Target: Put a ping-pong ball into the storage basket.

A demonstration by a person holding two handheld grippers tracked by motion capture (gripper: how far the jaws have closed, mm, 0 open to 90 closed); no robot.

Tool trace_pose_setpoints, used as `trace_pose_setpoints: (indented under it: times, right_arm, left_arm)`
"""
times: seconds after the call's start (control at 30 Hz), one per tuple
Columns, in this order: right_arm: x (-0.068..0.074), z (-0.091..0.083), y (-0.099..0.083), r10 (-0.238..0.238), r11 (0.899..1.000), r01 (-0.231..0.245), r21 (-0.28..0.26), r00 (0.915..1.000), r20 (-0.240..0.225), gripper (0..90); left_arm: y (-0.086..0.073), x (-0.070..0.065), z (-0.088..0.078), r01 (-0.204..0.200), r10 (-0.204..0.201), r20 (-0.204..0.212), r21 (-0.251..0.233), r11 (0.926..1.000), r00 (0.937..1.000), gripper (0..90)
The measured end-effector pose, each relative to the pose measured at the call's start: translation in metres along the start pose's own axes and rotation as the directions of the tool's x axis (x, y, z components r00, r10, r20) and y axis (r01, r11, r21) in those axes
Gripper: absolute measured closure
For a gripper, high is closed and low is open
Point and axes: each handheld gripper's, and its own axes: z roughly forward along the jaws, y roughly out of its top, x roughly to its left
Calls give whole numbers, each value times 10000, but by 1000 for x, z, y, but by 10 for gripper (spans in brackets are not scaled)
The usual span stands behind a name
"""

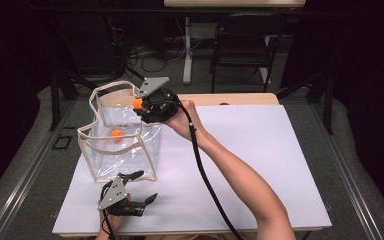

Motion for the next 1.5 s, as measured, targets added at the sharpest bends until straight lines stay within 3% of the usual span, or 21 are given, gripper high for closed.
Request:
trace_pose_setpoints:
  times: [1.5]
  right_arm:
    - [13, 19, 4, -64, 10000, 63, -34, 9998, -190, 507]
  left_arm:
    - [0, 0, 0, -59, 59, -15, -4, 10000, 10000, 157]
